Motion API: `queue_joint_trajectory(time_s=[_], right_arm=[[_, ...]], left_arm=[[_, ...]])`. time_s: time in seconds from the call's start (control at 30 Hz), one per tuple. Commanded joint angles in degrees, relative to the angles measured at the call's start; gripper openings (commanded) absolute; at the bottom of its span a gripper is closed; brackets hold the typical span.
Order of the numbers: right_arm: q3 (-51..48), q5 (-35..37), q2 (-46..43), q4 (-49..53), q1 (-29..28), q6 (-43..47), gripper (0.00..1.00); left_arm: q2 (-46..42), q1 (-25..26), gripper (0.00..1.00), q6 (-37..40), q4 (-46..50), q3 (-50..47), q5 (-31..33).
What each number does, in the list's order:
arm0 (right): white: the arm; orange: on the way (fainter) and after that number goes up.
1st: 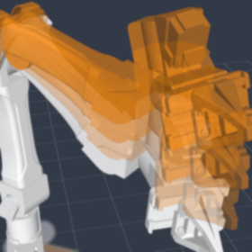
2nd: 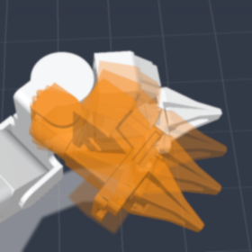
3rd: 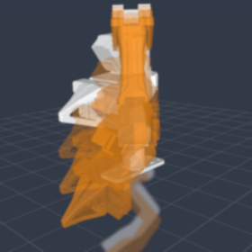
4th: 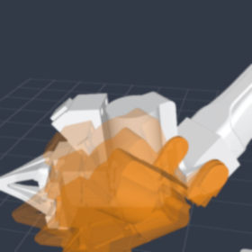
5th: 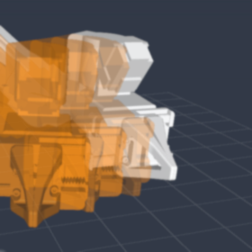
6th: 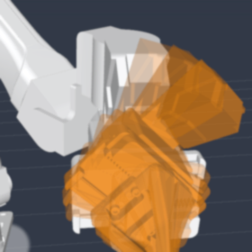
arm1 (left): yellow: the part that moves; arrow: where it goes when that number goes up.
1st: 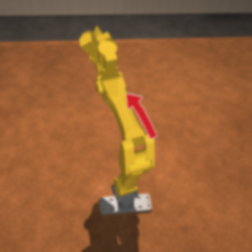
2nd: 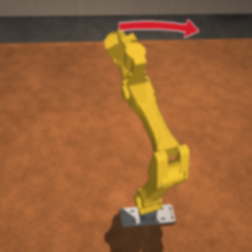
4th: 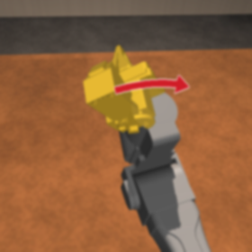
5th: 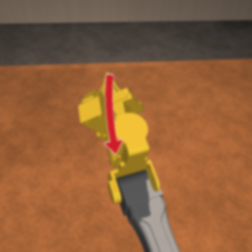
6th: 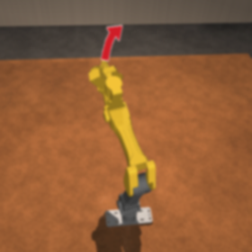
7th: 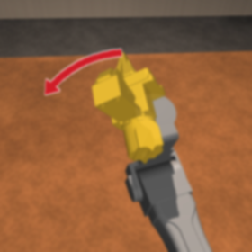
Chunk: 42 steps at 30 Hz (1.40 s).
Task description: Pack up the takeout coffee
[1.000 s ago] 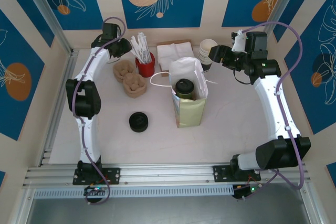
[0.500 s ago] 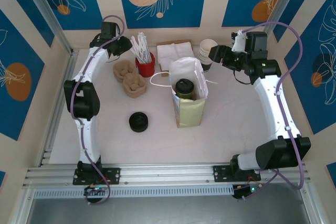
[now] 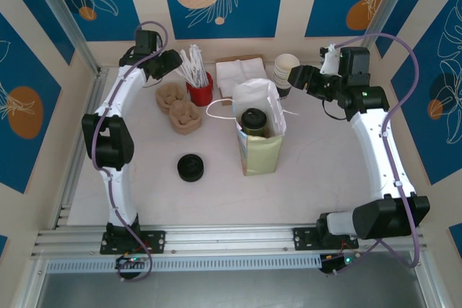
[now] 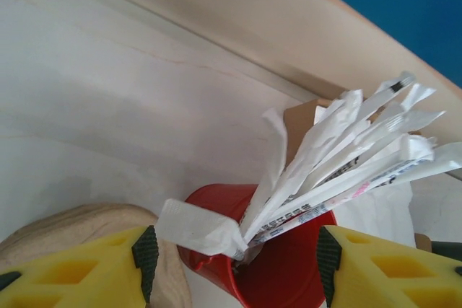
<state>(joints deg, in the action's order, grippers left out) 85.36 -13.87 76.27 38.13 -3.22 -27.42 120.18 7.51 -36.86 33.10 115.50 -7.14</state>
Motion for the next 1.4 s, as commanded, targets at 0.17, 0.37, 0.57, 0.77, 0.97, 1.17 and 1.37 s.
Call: queue_joint_trajectory(time_s=[0.17,0.37,0.57,0.77,0.97,1.17,1.37], right_arm=[[-1.3,0.6,-2.0,0.6,0.4,-0.3,0.62],[-1.3,0.6,-1.9,0.5,0.4,-0.1,0.62],[-1.4,0.4,-1.9,1.0,0.5,0.3,0.62],[-1.7,-0.1,-2.3,1.2,0.5,0.3,0.62],[-1.9,-0.2,-2.8,0.6,0.5,-0.3,0.62],[-2.0,0.1,-3.5,-0.7,0.5,-0.6,0.62],[-1.5,-0.1,-3.4,-1.4,0.3,-1.1,0.62]], left_arm=[[2.4,-0.5,0.57,-1.4,0.3,0.7,0.0],[4.5,-0.1,0.52,-2.2,-0.1,1.8,-0.3],[5.8,0.0,0.35,-2.0,-2.3,2.6,-1.5],[4.9,0.2,0.14,-1.2,-2.3,2.8,-2.0],[0.3,0.7,0.07,0.5,-1.3,2.1,-1.9],[-6.4,1.3,0.04,2.5,2.4,2.8,-0.7],[-11.5,2.1,0.05,4.9,10.4,8.2,-0.1]])
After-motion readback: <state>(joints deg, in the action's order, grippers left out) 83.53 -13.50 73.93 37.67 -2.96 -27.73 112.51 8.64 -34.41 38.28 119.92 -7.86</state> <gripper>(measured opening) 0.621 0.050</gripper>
